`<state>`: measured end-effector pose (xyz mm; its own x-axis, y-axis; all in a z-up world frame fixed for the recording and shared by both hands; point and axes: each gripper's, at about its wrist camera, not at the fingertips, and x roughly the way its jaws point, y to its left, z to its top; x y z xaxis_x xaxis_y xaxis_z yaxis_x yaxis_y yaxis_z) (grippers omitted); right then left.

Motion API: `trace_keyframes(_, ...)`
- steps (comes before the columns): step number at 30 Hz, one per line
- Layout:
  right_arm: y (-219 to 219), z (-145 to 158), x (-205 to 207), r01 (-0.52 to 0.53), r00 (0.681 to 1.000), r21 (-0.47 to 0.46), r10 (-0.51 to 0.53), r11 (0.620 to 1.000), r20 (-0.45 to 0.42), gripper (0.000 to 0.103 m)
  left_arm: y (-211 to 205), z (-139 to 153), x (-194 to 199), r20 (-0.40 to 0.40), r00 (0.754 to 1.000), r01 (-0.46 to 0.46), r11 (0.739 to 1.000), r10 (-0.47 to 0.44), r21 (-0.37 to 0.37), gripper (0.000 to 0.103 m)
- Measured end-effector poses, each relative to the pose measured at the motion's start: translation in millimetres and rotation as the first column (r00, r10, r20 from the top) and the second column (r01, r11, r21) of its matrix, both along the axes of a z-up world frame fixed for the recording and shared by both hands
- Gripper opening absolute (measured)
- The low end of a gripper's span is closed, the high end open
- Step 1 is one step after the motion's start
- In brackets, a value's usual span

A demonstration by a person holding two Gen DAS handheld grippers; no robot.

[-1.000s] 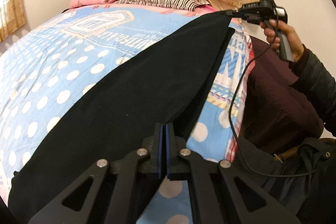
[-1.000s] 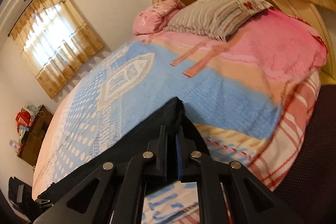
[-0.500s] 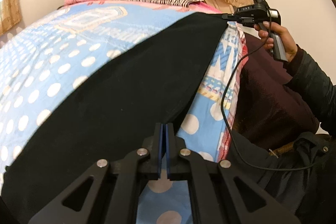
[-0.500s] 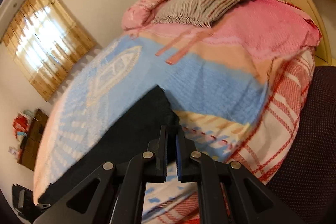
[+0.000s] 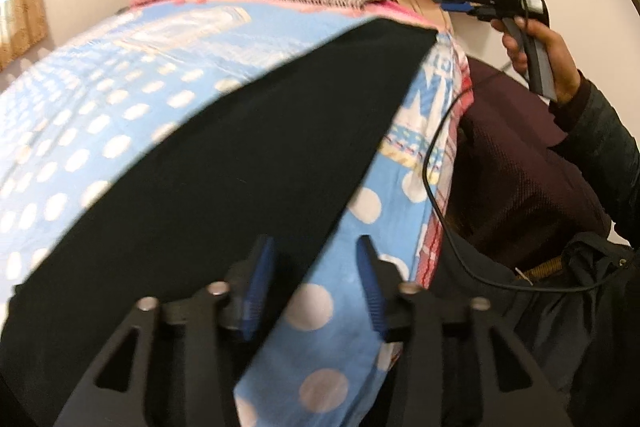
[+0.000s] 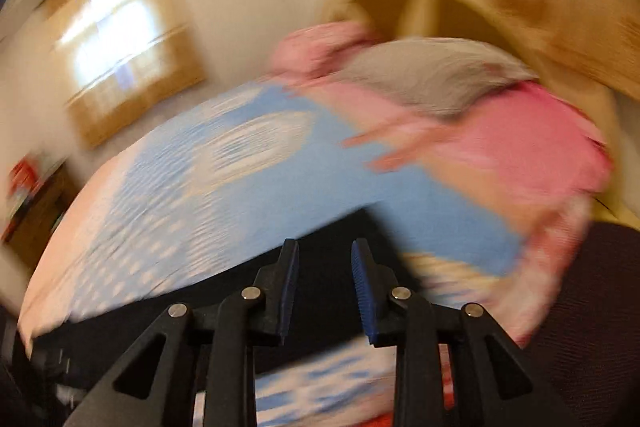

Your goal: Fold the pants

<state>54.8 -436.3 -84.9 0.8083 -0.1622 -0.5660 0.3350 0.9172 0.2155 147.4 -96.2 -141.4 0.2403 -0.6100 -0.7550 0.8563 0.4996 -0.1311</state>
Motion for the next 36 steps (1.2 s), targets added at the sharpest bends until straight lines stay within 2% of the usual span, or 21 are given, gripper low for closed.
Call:
trace_keyframes(2, 36.1, -8.1, 21.4, -0.152, 0.988, 0.017, 0.152, 0.988, -0.034, 0.029, 7.9, 7.5, 3.8, 0.023, 0.999, -0.032, 0.999, 0.032, -0.017, 0.055)
trace_keyframes(4, 74.2, -21.7, 40.1, -0.289, 0.954, 0.042, 0.291, 0.956, -0.065, 0.029, 15.4, 9.9, 11.2, 0.047, 0.995, -0.082, 0.996, 0.083, -0.019, 0.058)
trace_keyframes(6, 110.6, -36.5, 54.8, -0.384, 0.916, 0.033, 0.385, 0.923, -0.113, 0.029, 19.2, 6.4, 19.2, 0.059, 0.990, -0.131, 0.991, 0.131, -0.002, 0.058)
trace_keyframes(9, 163.8, -61.3, 67.9, -0.520, 0.835, 0.018, 0.513, 0.854, -0.198, 0.029, 23.0, -6.2, 28.0, 0.053, 0.982, -0.180, 0.983, 0.179, 0.024, 0.058)
trace_keyframes(10, 180.1, -71.1, 70.4, -0.566, 0.799, 0.024, 0.555, 0.824, -0.230, 0.029, 23.5, -11.6, 29.1, 0.053, 0.981, -0.190, 0.981, 0.188, 0.037, 0.058)
trace_keyframes(12, 205.4, -90.5, 69.4, -0.621, 0.745, 0.011, 0.595, 0.784, -0.301, 0.029, 25.7, -23.2, 32.4, 0.034, 0.978, -0.209, 0.976, 0.207, 0.056, 0.058)
trace_keyframes(13, 217.6, -103.6, 67.9, -0.651, 0.708, 0.009, 0.611, 0.759, -0.354, 0.029, 27.2, -27.2, 33.3, 0.021, 0.977, -0.212, 0.976, 0.211, 0.057, 0.058)
trace_keyframes(15, 226.5, -121.3, 63.6, -0.674, 0.665, 0.024, 0.621, 0.738, -0.415, 0.029, 31.7, -29.5, 32.7, 0.022, 0.977, -0.215, 0.976, 0.214, 0.042, 0.058)
trace_keyframes(17, 226.4, -125.7, 57.4, -0.682, 0.663, 0.006, 0.623, 0.731, -0.415, 0.029, 32.9, -30.2, 30.8, 0.010, 0.977, -0.213, 0.977, 0.212, 0.036, 0.061)
trace_keyframes(21, 221.2, -111.3, 63.9, -0.668, 0.666, 0.061, 0.632, 0.742, -0.397, 0.029, 37.0, -26.4, 26.0, 0.007, 0.976, -0.220, 0.975, 0.220, 0.022, 0.061)
trace_keyframes(24, 231.3, -94.7, 65.2, -0.694, 0.664, 0.017, 0.650, 0.719, -0.369, 0.029, 49.6, -16.0, 29.7, 0.041, 0.964, -0.262, 0.965, 0.262, 0.002, 0.063)
trace_keyframes(27, 244.6, -96.6, 69.8, -0.721, 0.638, 0.012, 0.671, 0.693, -0.378, 0.029, 70.7, -7.7, 46.4, 0.071, 0.932, -0.356, 0.935, 0.356, -0.011, 0.070)
trace_keyframes(30, 252.9, -117.0, 77.9, -0.727, 0.608, 0.022, 0.657, 0.687, -0.446, 0.029, 97.7, -12.0, 65.5, 0.020, 0.886, -0.463, 0.886, 0.463, -0.004, 0.071)
trace_keyframes(31, 253.1, -119.0, 77.4, -0.730, 0.609, 0.011, 0.658, 0.684, -0.443, 0.029, 103.9, -17.6, 68.6, -0.005, 0.876, -0.481, 0.876, 0.481, 0.009, 0.071)
trace_keyframes(33, 251.9, -115.4, 77.3, -0.735, 0.608, 0.011, 0.666, 0.678, -0.432, 0.030, 108.6, -29.3, 69.2, -0.028, 0.871, -0.489, 0.872, 0.490, 0.037, 0.071)
trace_keyframes(36, 247.9, -106.7, 77.1, -0.735, 0.611, 0.015, 0.673, 0.678, -0.417, 0.030, 109.2, -34.8, 48.4, 0.060, 0.886, -0.463, 0.885, 0.460, 0.047, 0.073)
